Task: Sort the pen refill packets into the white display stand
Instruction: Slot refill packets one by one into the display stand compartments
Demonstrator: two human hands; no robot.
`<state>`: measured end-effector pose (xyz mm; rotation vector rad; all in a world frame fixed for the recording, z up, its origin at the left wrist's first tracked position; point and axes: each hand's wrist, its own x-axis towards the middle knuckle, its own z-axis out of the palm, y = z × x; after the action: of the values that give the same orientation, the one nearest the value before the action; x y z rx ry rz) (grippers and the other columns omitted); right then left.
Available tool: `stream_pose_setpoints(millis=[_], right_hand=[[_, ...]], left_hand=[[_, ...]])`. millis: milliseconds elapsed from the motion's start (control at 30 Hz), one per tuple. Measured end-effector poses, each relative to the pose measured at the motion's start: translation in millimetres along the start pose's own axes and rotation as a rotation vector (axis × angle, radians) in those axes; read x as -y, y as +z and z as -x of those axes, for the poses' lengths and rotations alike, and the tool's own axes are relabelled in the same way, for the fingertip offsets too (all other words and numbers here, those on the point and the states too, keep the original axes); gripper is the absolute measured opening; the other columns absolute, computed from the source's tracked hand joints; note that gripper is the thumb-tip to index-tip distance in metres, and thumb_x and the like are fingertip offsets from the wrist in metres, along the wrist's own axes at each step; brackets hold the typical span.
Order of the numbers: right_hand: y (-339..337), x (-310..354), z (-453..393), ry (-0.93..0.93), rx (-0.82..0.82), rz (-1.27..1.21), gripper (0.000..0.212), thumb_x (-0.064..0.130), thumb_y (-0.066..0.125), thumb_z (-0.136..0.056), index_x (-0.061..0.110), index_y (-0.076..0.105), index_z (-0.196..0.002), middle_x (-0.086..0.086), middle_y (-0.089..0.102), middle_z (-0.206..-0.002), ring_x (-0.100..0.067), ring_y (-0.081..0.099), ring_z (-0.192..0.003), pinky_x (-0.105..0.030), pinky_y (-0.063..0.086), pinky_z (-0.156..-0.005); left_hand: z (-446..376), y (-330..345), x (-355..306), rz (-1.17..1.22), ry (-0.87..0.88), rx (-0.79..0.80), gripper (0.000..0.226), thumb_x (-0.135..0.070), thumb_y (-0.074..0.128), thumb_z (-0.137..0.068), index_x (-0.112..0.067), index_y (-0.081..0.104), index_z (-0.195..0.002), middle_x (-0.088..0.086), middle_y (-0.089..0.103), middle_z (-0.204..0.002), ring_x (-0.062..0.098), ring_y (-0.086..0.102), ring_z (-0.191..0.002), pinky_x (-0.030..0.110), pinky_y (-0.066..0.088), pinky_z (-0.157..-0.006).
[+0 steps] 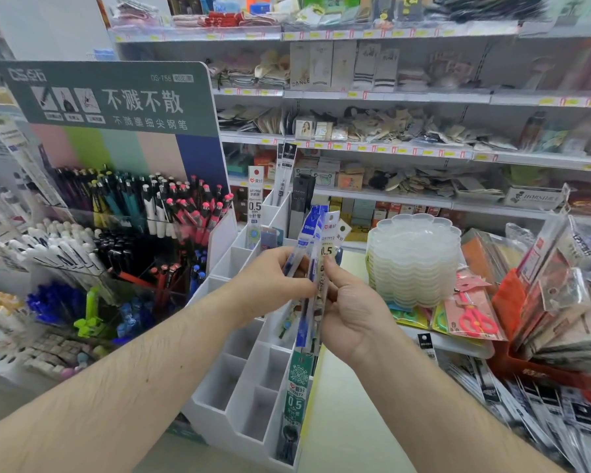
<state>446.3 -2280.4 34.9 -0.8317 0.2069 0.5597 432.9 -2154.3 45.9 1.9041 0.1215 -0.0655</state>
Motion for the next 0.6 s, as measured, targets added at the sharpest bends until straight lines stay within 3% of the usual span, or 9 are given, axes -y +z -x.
stream_pose_setpoints(millis=[167, 333, 433, 500, 600], right_hand=[[-10.2, 5.2, -3.2, -0.066, -0.079, 0.085, 0.024, 0.016, 0.05, -0.103, 0.003, 0.07, -0.102, -0.012, 0.075, -0.079, -0.021, 0.072, -0.061, -0.032, 0.057, -0.05], [-23.9, 12.3, -5.2, -0.071, -0.153, 0.138, 0.026, 0.023, 0.053, -0.102, 0.009, 0.069, -0.087, -0.003, 0.058, -0.06, -0.014, 0.055, -0.054, -0.03, 0.05, -0.059], [-24.3, 14.7, -3.2, -0.02, -0.098, 0.05, 0.029, 0.021, 0.049, -0.104, 0.009, 0.067, -0.085, -0.004, 0.062, -0.06, -0.012, 0.058, -0.043, -0.024, 0.048, -0.046], [-23.0, 17.8, -1.9, 0.014, -0.063, -0.012, 0.031, 0.02, 0.048, -0.104, 0.008, 0.068, -0.083, -0.007, 0.068, -0.066, -0.014, 0.064, -0.046, -0.03, 0.052, -0.054], [-20.4, 21.4, 0.2, 0.04, -0.041, -0.066, 0.029, 0.022, 0.049, -0.103, 0.006, 0.069, -0.089, -0.018, 0.075, -0.094, -0.03, 0.074, -0.086, -0.047, 0.055, -0.089]], left_hand=[[-0.1, 1.2, -4.7, 0.094, -0.074, -0.077, 0.021, -0.002, 0.054, -0.094, -0.018, 0.065, -0.086, -0.009, 0.07, -0.068, 0.0, 0.061, -0.053, 0.014, 0.045, -0.05], [-2.8, -1.4, -6.4, 0.133, -0.126, -0.128, 0.017, -0.004, 0.039, -0.098, -0.013, 0.052, -0.093, 0.004, 0.067, -0.066, 0.017, 0.06, -0.053, 0.027, 0.05, -0.058], [-5.4, 0.5, -2.1, 0.091, -0.134, -0.072, 0.012, -0.005, 0.042, -0.097, -0.011, 0.051, -0.091, 0.003, 0.057, -0.061, 0.017, 0.047, -0.049, 0.028, 0.041, -0.053], [-4.0, 1.3, -0.6, 0.034, -0.127, 0.011, 0.011, -0.019, 0.054, -0.099, -0.015, 0.055, -0.088, -0.001, 0.053, -0.062, 0.012, 0.041, -0.05, 0.023, 0.037, -0.049], [0.8, 1.7, -3.5, -0.124, -0.064, 0.127, 0.016, -0.03, 0.07, -0.09, -0.019, 0.063, -0.081, -0.009, 0.055, -0.06, 0.006, 0.043, -0.049, 0.02, 0.041, -0.052]])
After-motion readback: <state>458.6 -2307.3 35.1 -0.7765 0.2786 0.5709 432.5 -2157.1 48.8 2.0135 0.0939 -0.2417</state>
